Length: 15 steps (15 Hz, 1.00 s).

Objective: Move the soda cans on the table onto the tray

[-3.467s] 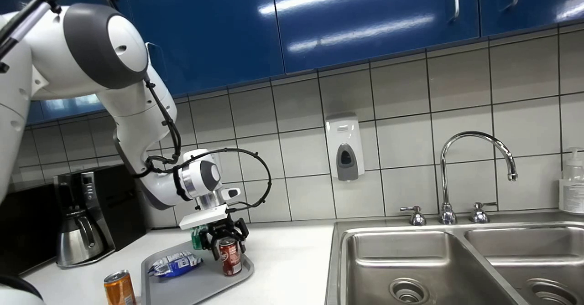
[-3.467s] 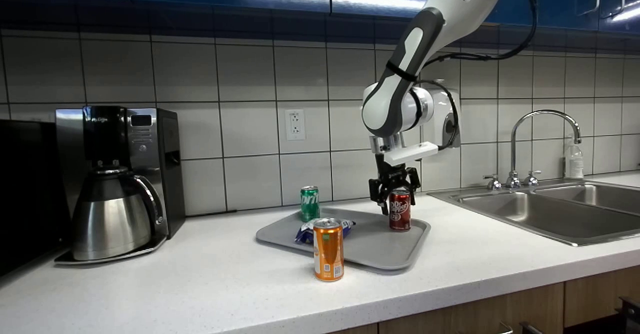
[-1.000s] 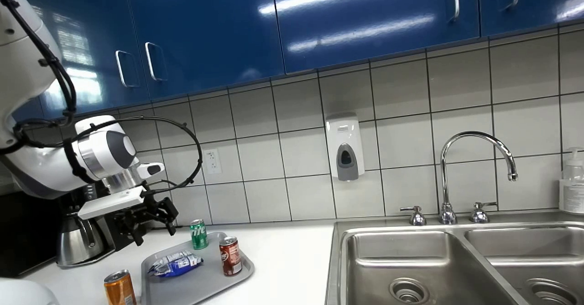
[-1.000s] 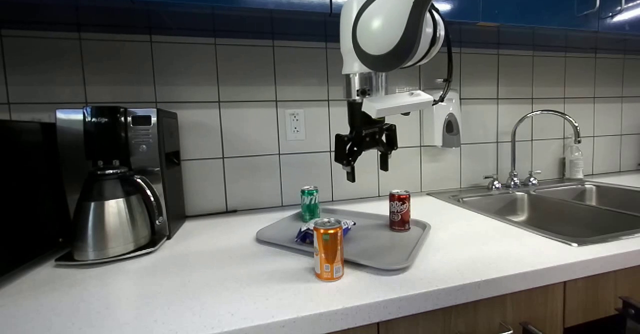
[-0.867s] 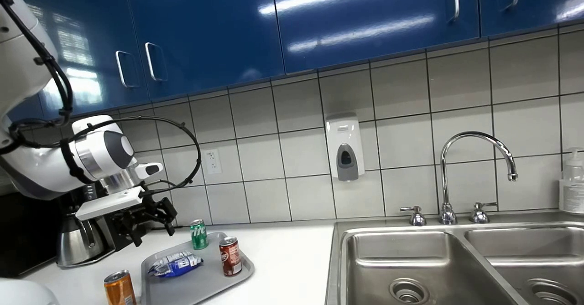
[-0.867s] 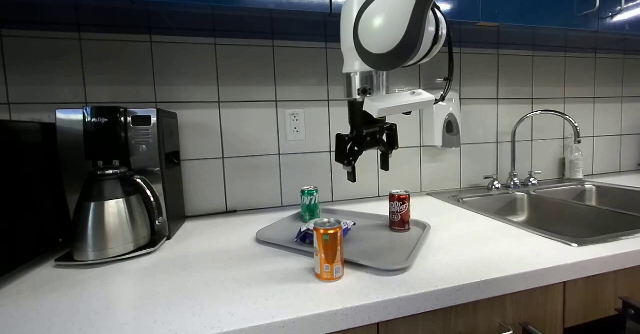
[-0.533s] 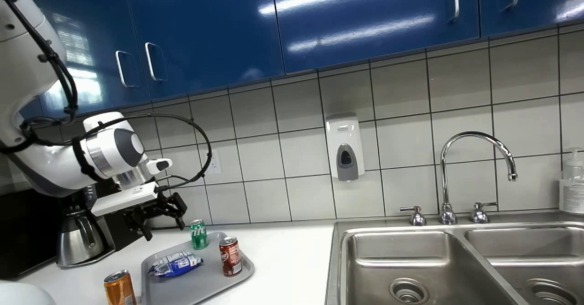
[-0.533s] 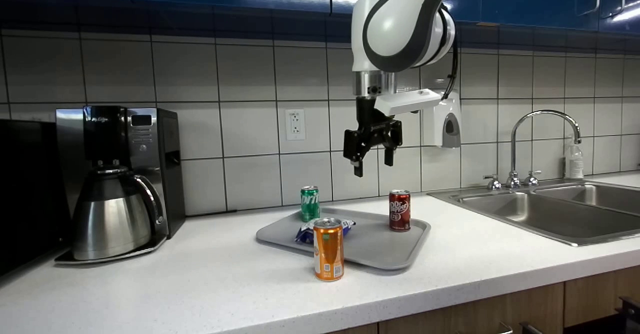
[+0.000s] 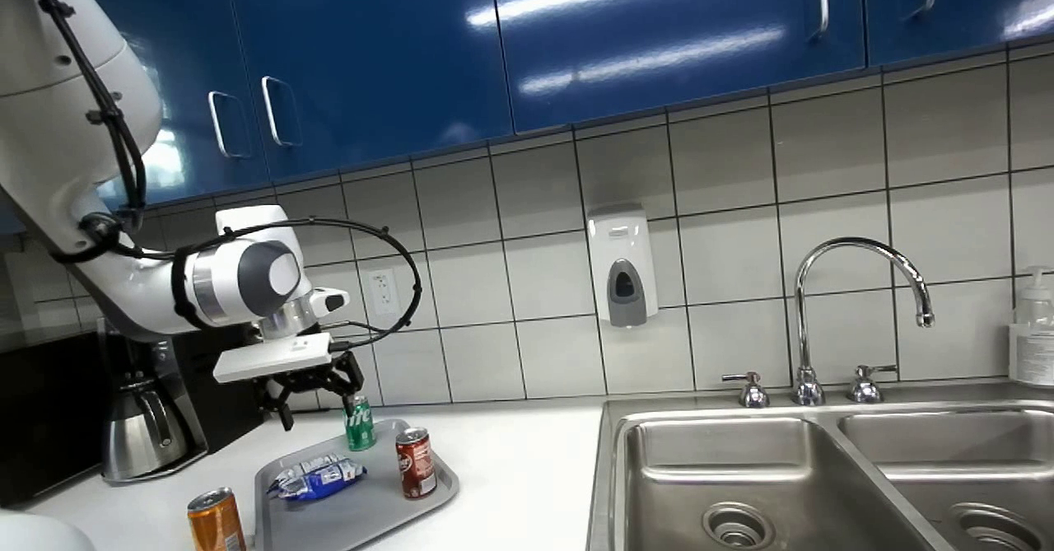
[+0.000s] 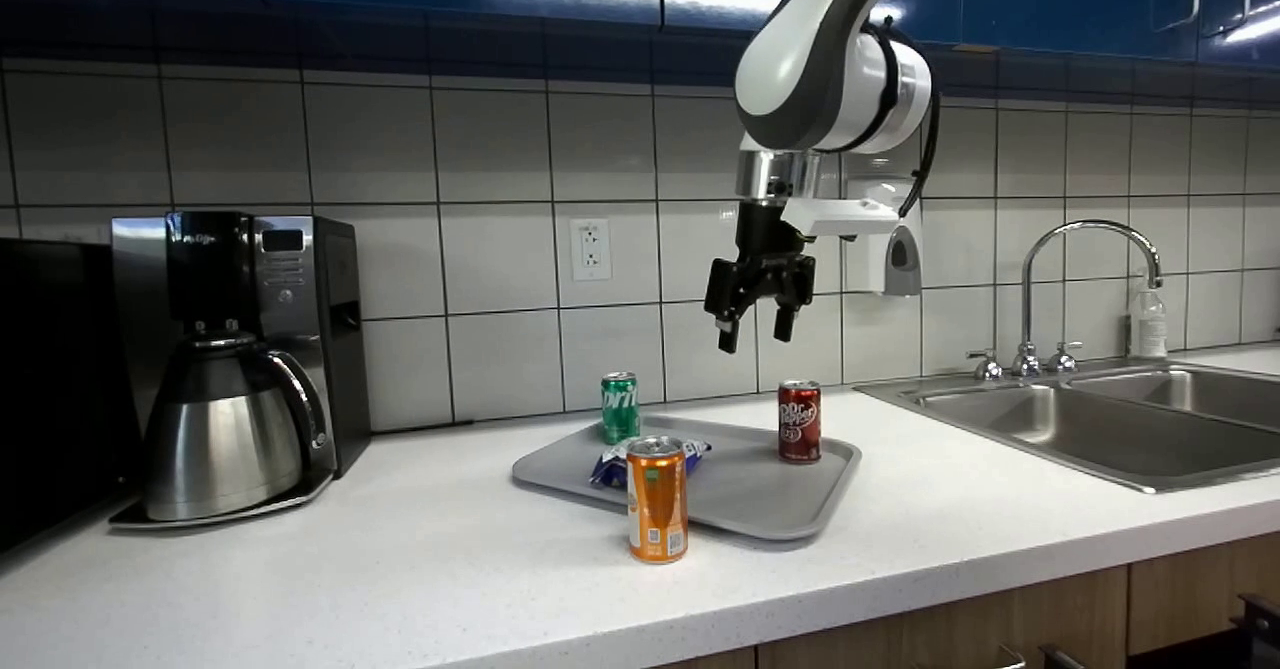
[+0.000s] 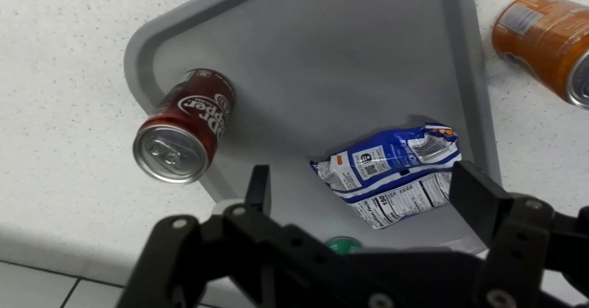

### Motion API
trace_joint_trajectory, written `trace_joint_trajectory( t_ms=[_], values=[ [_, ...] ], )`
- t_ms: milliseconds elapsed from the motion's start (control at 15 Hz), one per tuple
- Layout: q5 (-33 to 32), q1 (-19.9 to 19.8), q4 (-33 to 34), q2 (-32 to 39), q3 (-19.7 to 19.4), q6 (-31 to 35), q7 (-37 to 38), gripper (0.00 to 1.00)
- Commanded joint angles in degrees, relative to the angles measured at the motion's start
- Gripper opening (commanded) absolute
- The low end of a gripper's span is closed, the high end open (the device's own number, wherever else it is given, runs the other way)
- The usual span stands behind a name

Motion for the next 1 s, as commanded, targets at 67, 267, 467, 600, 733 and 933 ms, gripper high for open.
trace_joint_trajectory(
  t_ms=[67, 267, 467, 600, 733, 933],
  values=[
    [11.05, 1.0, 0.64, 0.5, -0.21, -0.68, -11.58, 1.0],
    [14.8, 1.55, 0.51, 0.35, 0.06, -1.09, -16.04, 1.0],
    [17.02, 2.33, 0.29, 0.02, 0.35, -1.37, -19.62, 1.0],
    [18.07, 2.85, -0.01, -0.24, 0.57, -1.33, -21.88, 1.0],
    [19.07, 3.48, -0.32, -0.48, 0.84, -1.39, -24.13, 1.0],
    [20.32, 4.46, -0.64, -0.76, 1.17, -1.56, -27.15, 1.0]
  ],
)
